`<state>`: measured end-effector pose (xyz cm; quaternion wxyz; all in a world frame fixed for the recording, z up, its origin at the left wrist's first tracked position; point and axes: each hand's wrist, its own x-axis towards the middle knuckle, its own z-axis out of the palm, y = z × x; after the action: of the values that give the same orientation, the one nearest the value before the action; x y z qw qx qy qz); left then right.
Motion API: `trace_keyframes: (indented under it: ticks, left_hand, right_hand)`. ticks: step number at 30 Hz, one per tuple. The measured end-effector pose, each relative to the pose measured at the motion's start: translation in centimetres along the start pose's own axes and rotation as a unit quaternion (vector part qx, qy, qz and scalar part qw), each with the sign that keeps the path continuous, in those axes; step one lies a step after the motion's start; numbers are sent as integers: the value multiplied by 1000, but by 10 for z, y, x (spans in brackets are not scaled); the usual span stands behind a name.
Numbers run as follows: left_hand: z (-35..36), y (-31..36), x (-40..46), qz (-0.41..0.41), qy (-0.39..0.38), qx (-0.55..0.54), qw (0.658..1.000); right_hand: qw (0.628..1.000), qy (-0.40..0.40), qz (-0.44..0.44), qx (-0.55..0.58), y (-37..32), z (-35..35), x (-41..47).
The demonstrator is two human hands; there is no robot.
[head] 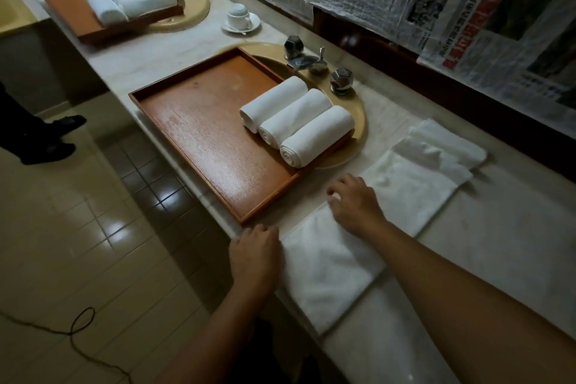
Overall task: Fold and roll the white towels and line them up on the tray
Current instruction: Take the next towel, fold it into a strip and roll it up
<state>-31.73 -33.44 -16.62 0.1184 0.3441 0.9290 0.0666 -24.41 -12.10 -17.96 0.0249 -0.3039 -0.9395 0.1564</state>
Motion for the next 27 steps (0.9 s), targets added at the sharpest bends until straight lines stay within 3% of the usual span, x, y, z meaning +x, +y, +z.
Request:
trace_keyframes:
  ticks: [3, 5, 10, 17, 22, 27]
  left_hand:
    - [-11, -16, -1, -40, -37, -2, 998]
    - [-13, -21, -2, -55, -33, -6, 998]
    - [-2, 4, 4, 8, 11, -31, 999]
    - [12, 18, 10, 61, 10, -45, 997]
    - [15, 20, 10, 64, -2, -52, 997]
    - [16, 15, 8, 14, 3, -94, 996]
  right_hand:
    - [994, 30, 93, 53, 15, -8, -12]
    - [992, 21, 107, 60, 14, -5, -17]
    - [998, -11, 34, 59, -1, 5, -19]
    - [995, -49, -81, -39, 20, -7, -10]
    - [993, -82, -79, -39, 19, -10, 0]
    - [995, -85, -38, -19, 12, -8, 10]
